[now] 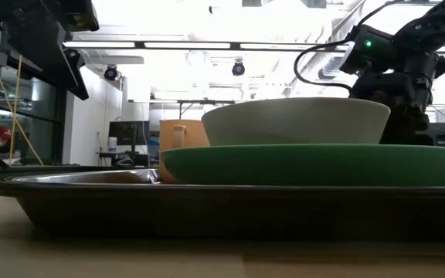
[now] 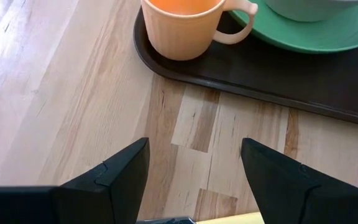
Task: Set up tray
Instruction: Put the blue spoon to the left of the blue fork on the red napkin
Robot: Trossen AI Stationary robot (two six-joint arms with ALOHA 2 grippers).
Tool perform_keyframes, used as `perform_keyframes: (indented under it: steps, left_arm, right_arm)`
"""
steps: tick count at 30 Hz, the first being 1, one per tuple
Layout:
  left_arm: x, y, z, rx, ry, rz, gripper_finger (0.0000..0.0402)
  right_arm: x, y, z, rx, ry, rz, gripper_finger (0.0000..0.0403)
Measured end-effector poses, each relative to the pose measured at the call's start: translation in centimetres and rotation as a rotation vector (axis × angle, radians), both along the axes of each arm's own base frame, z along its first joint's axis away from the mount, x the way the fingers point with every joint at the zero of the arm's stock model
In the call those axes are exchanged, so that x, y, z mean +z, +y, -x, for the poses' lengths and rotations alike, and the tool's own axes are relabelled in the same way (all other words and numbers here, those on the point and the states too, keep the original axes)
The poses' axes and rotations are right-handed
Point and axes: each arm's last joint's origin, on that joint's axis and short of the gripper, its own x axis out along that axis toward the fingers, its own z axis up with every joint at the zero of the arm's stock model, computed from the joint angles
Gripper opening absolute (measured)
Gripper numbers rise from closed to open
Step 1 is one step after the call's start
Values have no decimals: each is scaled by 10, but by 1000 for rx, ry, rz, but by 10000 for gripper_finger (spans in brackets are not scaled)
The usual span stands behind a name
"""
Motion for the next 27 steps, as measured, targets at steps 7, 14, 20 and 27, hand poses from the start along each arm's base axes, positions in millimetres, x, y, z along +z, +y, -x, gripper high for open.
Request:
perform_keyframes:
  steps: [7,14,20,27]
  left_arm:
    - [0,0,0,-1,0,0,282]
    - [0,0,0,-1,0,1,282]
    - [0,0,0,-1,-1,1,282]
    - [0,0,0,-1,-2,2,282]
  right_arm:
    - [-1,1,2,7,17,-14,83]
    - [-1,1,2,6,17,-12,83]
    - [-1,1,3,13,30,-7,83]
    - [3,0,9,5,40,1,83]
